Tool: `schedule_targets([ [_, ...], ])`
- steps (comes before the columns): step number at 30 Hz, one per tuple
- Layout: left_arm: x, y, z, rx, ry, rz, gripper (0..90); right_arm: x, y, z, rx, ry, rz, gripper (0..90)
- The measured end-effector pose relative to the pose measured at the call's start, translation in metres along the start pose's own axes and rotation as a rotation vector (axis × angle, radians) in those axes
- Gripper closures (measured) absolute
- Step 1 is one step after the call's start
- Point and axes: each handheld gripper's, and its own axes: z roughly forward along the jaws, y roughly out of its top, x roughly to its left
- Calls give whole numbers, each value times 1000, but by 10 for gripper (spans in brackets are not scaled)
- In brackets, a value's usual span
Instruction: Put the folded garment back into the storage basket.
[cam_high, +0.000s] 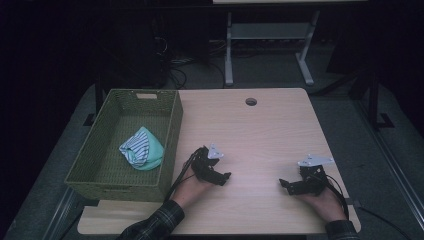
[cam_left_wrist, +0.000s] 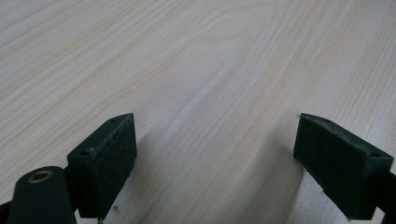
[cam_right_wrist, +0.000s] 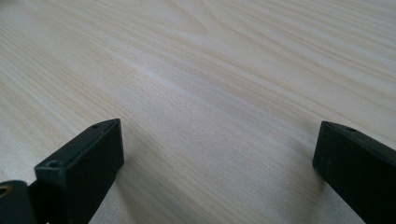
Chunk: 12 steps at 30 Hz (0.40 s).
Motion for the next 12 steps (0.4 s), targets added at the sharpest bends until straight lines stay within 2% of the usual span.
schedule_targets([
  [3, 0, -3, 1, -27, -7, 5, 126, 0, 0, 0, 0, 0, 0, 16],
  [12, 1, -3, 1, -27, -7, 5, 126, 0, 0, 0, 0, 0, 0, 16],
])
